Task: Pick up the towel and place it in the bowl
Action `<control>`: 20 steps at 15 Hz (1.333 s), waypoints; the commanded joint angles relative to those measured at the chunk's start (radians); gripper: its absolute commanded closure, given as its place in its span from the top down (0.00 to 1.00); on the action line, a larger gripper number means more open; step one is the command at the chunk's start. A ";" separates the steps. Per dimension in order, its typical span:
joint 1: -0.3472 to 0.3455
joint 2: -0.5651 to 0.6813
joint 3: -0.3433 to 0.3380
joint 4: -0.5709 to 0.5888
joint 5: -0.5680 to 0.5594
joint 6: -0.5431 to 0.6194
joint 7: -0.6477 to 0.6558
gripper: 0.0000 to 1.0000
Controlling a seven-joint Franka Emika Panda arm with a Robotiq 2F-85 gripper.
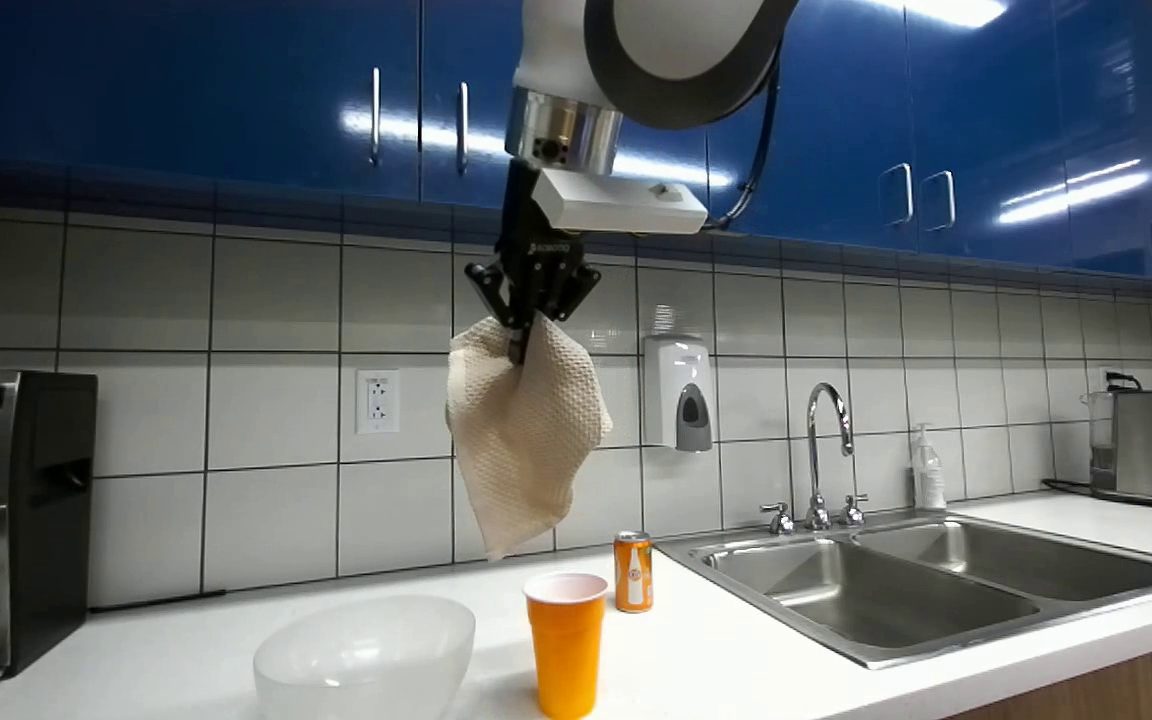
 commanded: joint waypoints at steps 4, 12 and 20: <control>0.025 0.058 0.083 0.112 -0.093 -0.075 0.059 0.01; 0.091 0.263 0.081 0.244 -0.349 -0.158 0.298 0.01; 0.261 0.525 -0.077 0.466 -0.408 -0.233 0.386 0.01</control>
